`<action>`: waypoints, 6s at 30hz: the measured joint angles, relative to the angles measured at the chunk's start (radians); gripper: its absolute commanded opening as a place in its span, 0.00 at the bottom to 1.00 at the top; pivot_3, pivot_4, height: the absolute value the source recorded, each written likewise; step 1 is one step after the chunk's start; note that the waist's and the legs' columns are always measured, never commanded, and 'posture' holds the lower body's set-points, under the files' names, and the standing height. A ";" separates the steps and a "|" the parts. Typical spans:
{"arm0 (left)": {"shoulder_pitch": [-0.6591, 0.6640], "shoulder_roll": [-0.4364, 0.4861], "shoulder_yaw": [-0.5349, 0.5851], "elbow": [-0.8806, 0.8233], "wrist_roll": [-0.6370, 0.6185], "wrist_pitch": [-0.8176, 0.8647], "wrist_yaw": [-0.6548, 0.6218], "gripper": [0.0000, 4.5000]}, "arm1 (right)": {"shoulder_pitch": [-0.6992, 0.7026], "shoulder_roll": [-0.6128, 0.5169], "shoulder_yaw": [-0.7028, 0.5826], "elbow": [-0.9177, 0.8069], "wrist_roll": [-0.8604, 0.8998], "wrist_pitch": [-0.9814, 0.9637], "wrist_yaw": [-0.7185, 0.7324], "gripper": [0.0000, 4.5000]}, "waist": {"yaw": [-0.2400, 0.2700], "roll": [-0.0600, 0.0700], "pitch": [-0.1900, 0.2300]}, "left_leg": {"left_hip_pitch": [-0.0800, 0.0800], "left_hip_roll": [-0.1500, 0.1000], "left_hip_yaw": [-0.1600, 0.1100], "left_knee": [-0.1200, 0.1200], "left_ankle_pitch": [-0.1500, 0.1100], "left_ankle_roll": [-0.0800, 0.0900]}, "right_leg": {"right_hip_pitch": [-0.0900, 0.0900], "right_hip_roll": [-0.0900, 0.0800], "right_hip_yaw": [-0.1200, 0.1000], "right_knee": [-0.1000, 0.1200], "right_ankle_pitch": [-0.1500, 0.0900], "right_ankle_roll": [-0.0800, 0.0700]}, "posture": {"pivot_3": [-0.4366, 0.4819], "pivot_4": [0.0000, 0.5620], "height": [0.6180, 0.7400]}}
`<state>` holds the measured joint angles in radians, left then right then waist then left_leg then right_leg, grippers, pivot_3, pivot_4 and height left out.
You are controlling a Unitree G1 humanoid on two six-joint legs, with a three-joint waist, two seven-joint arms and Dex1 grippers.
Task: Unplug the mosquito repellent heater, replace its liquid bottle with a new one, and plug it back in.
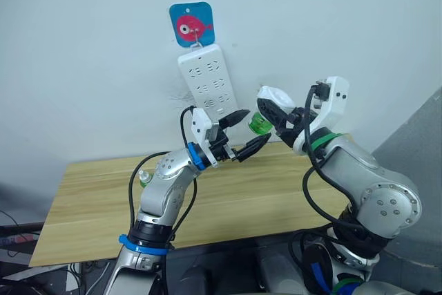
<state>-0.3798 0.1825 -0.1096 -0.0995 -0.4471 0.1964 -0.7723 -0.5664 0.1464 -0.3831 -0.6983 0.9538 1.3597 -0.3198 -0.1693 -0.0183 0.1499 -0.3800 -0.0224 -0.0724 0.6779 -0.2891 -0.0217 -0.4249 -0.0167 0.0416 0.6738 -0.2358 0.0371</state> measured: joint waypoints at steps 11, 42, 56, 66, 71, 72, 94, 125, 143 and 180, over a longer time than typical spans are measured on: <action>-0.003 -0.018 0.006 0.007 0.002 -0.009 0.021 1.00 | 0.045 0.000 0.093 0.060 0.263 -0.166 -0.203 0.66 | 0.000 0.000 0.000 | 0.000 0.000 0.000 0.000 0.000 0.000 | 0.000 0.001 0.000 -0.001 0.000 0.001 | 0.26 0.21 1.00; -0.006 0.017 0.032 0.013 -0.027 -0.005 -0.043 0.51 | 0.104 -0.265 0.321 0.094 0.497 -0.507 -0.339 0.66 | 0.004 0.000 0.000 | -0.001 0.002 0.000 -0.001 0.000 0.001 | 0.003 0.004 0.002 -0.011 -0.001 0.001 | 0.26 0.22 1.00; -0.006 0.081 0.024 0.033 -0.012 -0.026 -0.125 0.51 | 0.237 -0.542 0.288 0.051 0.735 -0.567 -0.266 1.00 | 0.008 0.001 0.002 | -0.002 0.001 0.000 -0.001 -0.001 0.001 | 0.004 0.004 0.002 -0.013 -0.001 0.002 | 0.24 0.23 1.00; 0.004 0.207 -0.009 0.089 0.017 -0.113 -0.341 0.51 | 0.445 -1.028 0.089 0.198 0.984 -0.399 0.211 1.00 | 0.016 0.002 0.006 | 0.000 0.004 0.011 -0.001 -0.001 0.002 | 0.005 0.007 0.004 -0.014 -0.005 0.007 | 0.26 0.25 1.00; 0.020 0.251 -0.048 0.106 0.038 -0.194 -0.472 0.51 | 0.404 -1.170 0.144 0.297 0.986 -0.273 0.394 1.00 | 0.027 0.002 0.008 | 0.000 0.007 0.017 -0.001 -0.002 0.003 | 0.005 0.010 0.007 -0.015 -0.004 0.007 | 0.27 0.25 1.00; 0.019 0.256 -0.053 0.111 0.047 -0.214 -0.491 0.51 | 0.376 -1.193 0.179 0.315 0.991 -0.249 0.422 1.00 | 0.030 0.002 0.008 | 0.000 0.008 0.018 -0.001 -0.002 0.003 | 0.005 0.010 0.007 -0.015 -0.004 0.007 | 0.28 0.26 1.00; 0.006 0.272 -0.083 0.135 0.134 -0.340 -0.548 0.51 | 0.151 -1.017 0.498 0.386 0.993 -0.249 0.339 1.00 | 0.059 0.000 0.010 | -0.001 0.011 0.016 -0.001 -0.003 0.005 | 0.004 0.011 0.006 -0.016 -0.004 0.007 | 0.30 0.26 1.00; -0.224 0.548 -0.161 -0.042 -0.308 0.760 -0.643 0.51 | 0.062 -0.932 0.552 0.348 0.906 -0.214 0.424 0.69 | 0.057 0.002 0.016 | -0.001 0.014 0.008 -0.001 -0.003 0.006 | 0.002 0.017 0.002 -0.016 -0.004 0.006 | 0.32 0.26 1.00; 0.024 0.313 -0.006 0.088 0.070 -0.348 -0.524 0.92 | 0.121 -0.965 0.497 0.422 0.965 -0.268 0.338 0.69 | 0.091 0.002 0.017 | -0.002 0.014 0.015 0.001 -0.003 0.006 | 0.002 0.011 0.006 -0.017 0.001 -0.002 | 0.33 0.26 1.00; -0.267 0.568 -0.173 0.017 -0.387 0.841 -0.627 0.50 | 0.116 -0.974 0.510 0.303 0.882 -0.240 0.452 0.69 | 0.081 0.001 0.018 | -0.001 0.016 0.015 0.000 -0.003 0.006 | 0.001 0.019 0.003 -0.015 -0.002 0.003 | 0.34 0.25 1.00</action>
<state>-0.6472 0.7502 -0.2826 -0.0830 -0.8343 1.0372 -1.3991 -0.4499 -0.8276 0.1265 -0.3956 1.8359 1.1197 0.1327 -0.0881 -0.0171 0.1676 -0.3809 -0.0063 -0.0570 0.6782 -0.2925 -0.0158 -0.4239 0.0022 0.0448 0.6588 -0.2382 0.0403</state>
